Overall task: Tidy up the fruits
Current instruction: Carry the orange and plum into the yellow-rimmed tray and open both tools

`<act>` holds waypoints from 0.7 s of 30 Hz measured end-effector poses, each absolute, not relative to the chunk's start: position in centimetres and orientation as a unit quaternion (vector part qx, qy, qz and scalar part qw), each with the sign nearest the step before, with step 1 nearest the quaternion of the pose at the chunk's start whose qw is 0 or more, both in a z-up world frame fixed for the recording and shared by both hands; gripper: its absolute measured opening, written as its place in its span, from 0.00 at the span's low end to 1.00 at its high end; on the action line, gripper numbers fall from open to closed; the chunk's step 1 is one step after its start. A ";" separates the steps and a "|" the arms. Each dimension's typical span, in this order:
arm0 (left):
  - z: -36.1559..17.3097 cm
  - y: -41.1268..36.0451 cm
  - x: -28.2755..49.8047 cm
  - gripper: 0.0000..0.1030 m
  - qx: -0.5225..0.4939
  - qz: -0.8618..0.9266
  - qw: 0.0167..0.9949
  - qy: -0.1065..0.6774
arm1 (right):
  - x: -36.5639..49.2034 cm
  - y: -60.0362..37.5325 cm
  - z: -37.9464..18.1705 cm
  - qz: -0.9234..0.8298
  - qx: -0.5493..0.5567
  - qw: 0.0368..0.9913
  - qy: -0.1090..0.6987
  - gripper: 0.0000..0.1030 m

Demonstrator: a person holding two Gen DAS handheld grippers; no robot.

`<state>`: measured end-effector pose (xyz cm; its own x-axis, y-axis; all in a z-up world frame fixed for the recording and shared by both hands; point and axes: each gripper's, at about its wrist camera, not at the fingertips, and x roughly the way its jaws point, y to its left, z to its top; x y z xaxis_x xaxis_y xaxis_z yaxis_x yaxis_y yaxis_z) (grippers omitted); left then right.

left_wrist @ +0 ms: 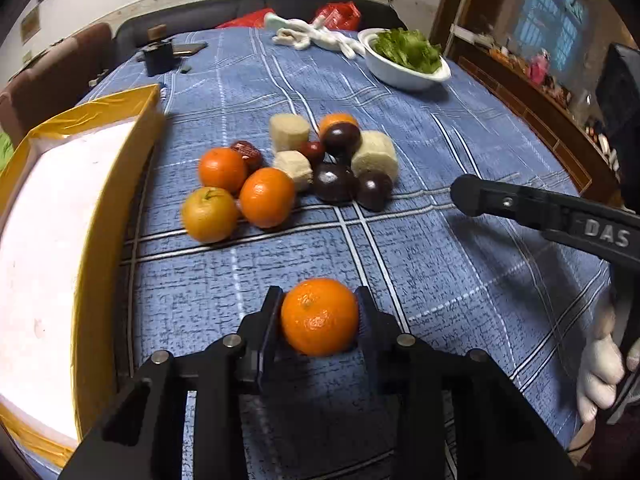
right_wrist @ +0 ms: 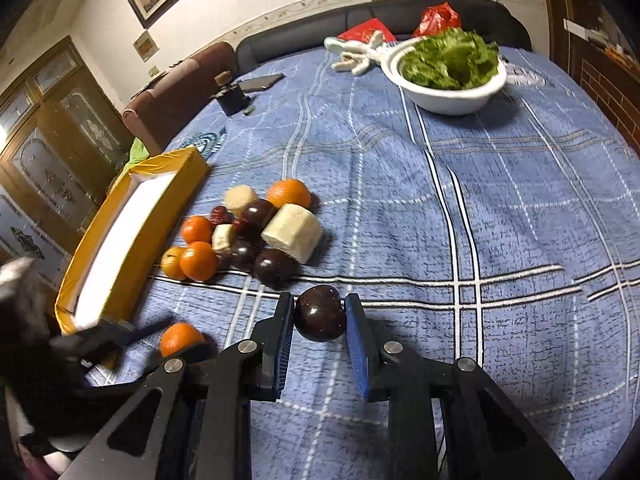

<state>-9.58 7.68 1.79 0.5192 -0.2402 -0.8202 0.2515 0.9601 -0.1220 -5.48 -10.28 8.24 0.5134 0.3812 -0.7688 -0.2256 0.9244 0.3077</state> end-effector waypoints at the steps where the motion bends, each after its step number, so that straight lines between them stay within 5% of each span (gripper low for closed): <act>1: 2.1 8.3 -9.8 0.34 -0.003 -0.140 0.873 0.467 | -5.6 -9.9 8.6 0.179 0.083 0.867 0.458 0.27; 11: 8.3 23.5 -12.4 0.34 -0.128 -0.014 0.913 0.387 | -6.6 1.8 12.8 0.291 0.040 0.849 0.439 0.28; 21: 6.0 34.0 -13.7 0.36 -0.175 0.111 0.896 0.393 | -8.3 17.7 8.6 0.377 -0.060 0.793 0.475 0.28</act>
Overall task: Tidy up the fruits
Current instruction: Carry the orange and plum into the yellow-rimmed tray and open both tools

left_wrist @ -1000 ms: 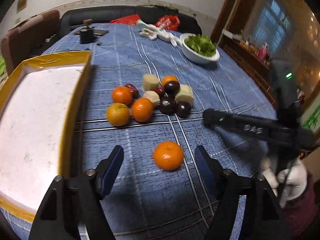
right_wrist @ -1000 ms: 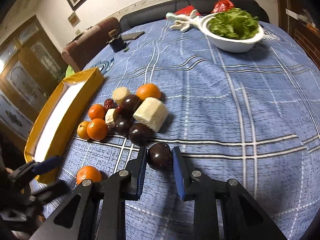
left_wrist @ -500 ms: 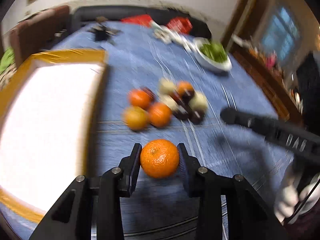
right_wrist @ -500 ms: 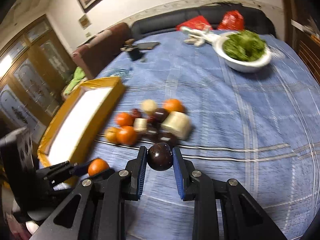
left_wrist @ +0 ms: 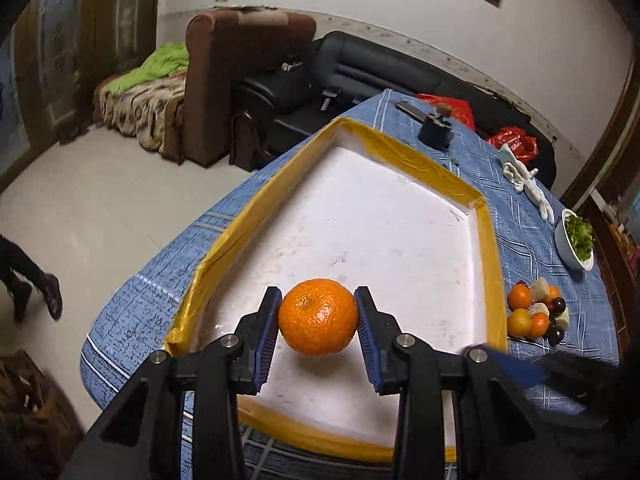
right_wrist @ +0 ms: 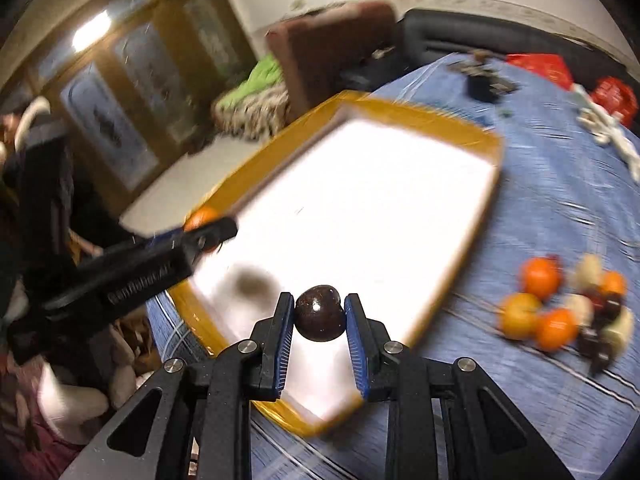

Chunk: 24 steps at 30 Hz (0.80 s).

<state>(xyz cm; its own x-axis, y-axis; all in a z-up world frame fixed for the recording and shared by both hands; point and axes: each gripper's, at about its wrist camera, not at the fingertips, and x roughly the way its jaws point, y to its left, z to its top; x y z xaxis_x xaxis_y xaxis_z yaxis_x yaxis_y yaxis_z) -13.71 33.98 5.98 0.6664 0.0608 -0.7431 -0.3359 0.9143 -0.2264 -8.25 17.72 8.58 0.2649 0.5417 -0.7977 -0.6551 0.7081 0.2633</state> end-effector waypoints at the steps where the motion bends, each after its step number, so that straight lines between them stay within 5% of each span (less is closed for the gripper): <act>1: 5.7 34.3 -13.8 0.40 -0.181 0.109 0.895 0.393 | -8.4 18.6 7.8 0.377 -0.068 0.789 0.480 0.28; 5: 5.7 35.4 -14.3 0.64 -0.200 0.108 0.897 0.380 | -8.0 20.4 6.4 0.366 -0.081 0.790 0.486 0.29; 8: 6.3 35.8 -14.7 0.68 -0.214 0.106 0.898 0.369 | -7.7 20.6 6.5 0.368 -0.069 0.787 0.490 0.33; 11: 7.1 35.8 -15.3 0.69 -0.225 0.102 0.901 0.355 | -7.8 20.1 7.6 0.368 -0.069 0.798 0.472 0.49; 15: 8.4 34.5 -15.7 0.72 -0.223 0.084 0.910 0.340 | -8.4 16.7 10.3 0.365 -0.037 0.819 0.441 0.51; 20: 9.8 30.9 -15.8 0.79 -0.194 0.042 0.925 0.325 | -7.2 6.1 13.3 0.275 0.009 0.882 0.382 0.69; 24: 9.7 27.1 -14.8 0.79 -0.166 0.005 0.925 0.340 | -5.0 -2.4 12.6 0.185 0.046 0.894 0.405 0.69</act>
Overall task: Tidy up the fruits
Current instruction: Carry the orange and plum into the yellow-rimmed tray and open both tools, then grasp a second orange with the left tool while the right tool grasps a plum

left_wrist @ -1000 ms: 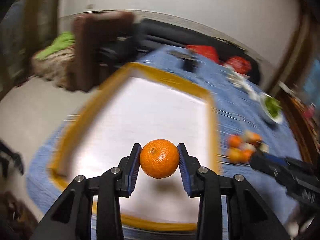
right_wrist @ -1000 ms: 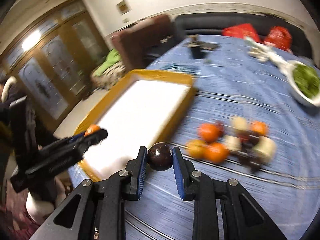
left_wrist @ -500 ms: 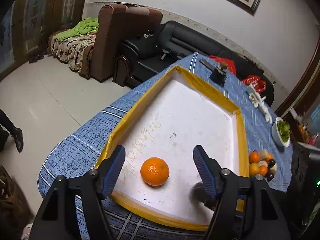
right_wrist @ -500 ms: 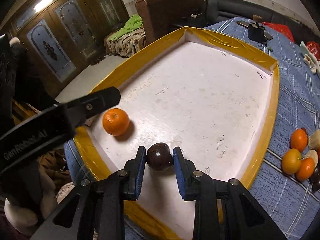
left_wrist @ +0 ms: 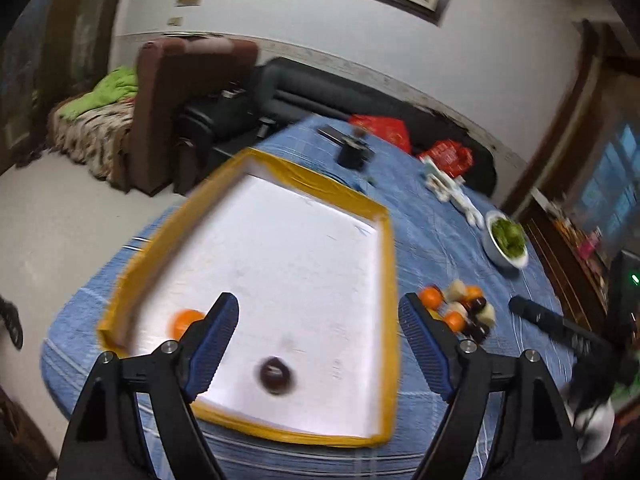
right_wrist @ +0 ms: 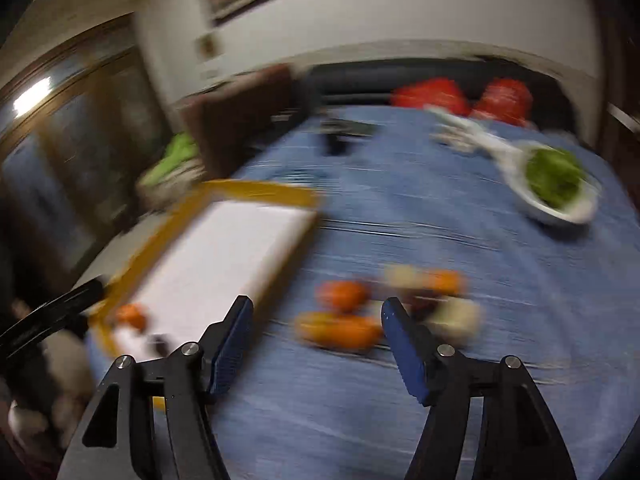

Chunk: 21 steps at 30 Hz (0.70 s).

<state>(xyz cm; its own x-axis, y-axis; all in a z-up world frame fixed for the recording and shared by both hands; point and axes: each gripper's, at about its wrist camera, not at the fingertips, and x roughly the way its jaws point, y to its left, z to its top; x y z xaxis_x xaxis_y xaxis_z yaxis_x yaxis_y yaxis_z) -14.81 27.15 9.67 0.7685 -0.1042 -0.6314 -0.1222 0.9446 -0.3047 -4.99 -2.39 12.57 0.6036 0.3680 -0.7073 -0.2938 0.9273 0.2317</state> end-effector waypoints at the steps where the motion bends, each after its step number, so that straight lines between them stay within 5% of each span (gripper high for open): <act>1: 9.5 26.3 -14.5 0.79 -0.161 -0.002 0.924 0.346 | -4.5 -4.2 12.0 0.174 0.061 0.891 0.416 0.69; 8: 8.6 20.4 -12.9 0.79 -0.123 -0.045 0.914 0.385 | -2.5 -6.2 7.4 0.167 0.048 0.869 0.463 0.53; 21: 7.2 14.4 -11.1 0.79 -0.052 -0.067 0.909 0.408 | -1.8 -6.2 5.0 0.191 0.070 0.866 0.457 0.52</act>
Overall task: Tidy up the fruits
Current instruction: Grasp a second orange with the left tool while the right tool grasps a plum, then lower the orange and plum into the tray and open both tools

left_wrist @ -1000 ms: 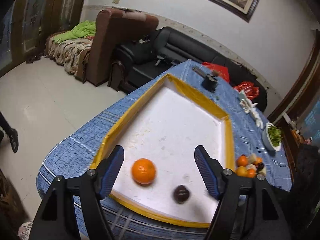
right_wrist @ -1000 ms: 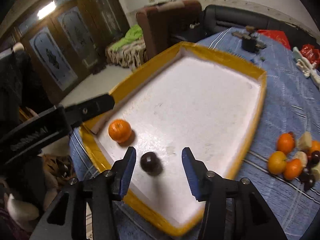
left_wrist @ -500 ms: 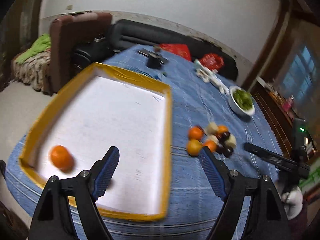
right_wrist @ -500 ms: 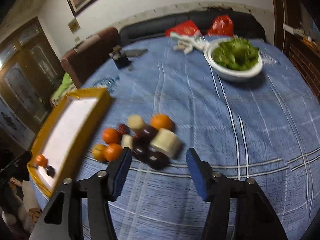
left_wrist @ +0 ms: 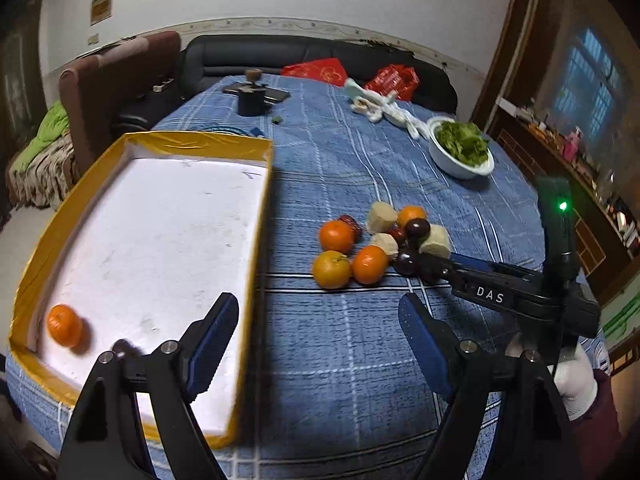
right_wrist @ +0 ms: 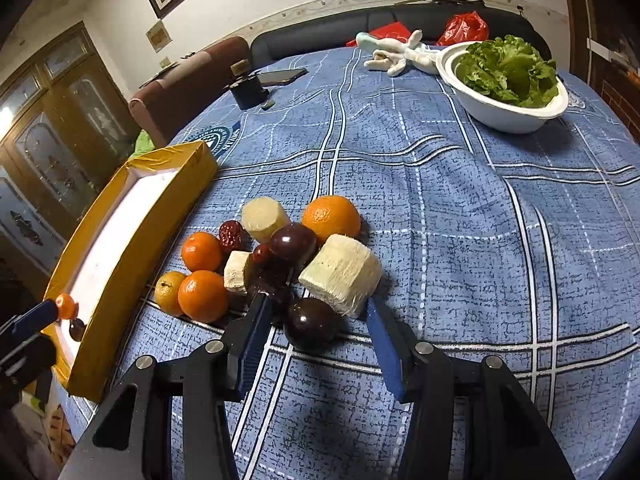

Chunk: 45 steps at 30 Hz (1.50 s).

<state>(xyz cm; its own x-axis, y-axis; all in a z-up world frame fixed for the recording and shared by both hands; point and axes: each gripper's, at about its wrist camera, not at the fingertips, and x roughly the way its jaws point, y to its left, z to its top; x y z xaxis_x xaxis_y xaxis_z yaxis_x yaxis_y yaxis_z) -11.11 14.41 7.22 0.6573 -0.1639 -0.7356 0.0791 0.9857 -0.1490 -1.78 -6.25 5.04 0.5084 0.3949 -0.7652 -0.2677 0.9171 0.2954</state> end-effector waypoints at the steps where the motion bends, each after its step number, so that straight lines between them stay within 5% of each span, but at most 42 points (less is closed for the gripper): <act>1: 6.9 13.9 -10.8 0.79 -0.049 -0.070 0.907 0.413 | -2.0 -6.2 5.0 0.195 0.068 0.865 0.458 0.51; 6: 5.8 11.2 -9.4 0.78 -0.017 -0.094 0.903 0.419 | -2.7 -5.4 5.2 0.217 0.050 0.863 0.454 0.34; 11: 5.7 8.4 -7.7 0.40 0.047 -0.115 0.900 0.418 | -2.7 -6.5 5.4 0.211 0.076 0.864 0.450 0.27; 21: 2.6 5.4 -3.9 0.39 0.123 -0.130 0.880 0.439 | -2.4 -8.8 6.3 0.195 0.126 0.871 0.434 0.27; 24: 2.5 5.5 -3.8 0.29 0.129 -0.114 0.886 0.431 | -2.4 -9.0 6.4 0.197 0.129 0.870 0.433 0.27; 45: 8.5 16.9 -9.0 0.29 -0.059 -0.023 0.927 0.369 | -2.9 -8.0 6.7 0.206 0.103 0.882 0.411 0.27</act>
<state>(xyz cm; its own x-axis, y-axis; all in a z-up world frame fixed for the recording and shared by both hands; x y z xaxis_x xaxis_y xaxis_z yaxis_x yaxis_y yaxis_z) -8.97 16.93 8.49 0.7272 -0.0862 -0.6810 -0.0015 0.9919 -0.1271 -2.91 -7.97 6.75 0.5777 0.4476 -0.6826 -0.2783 0.8941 0.3508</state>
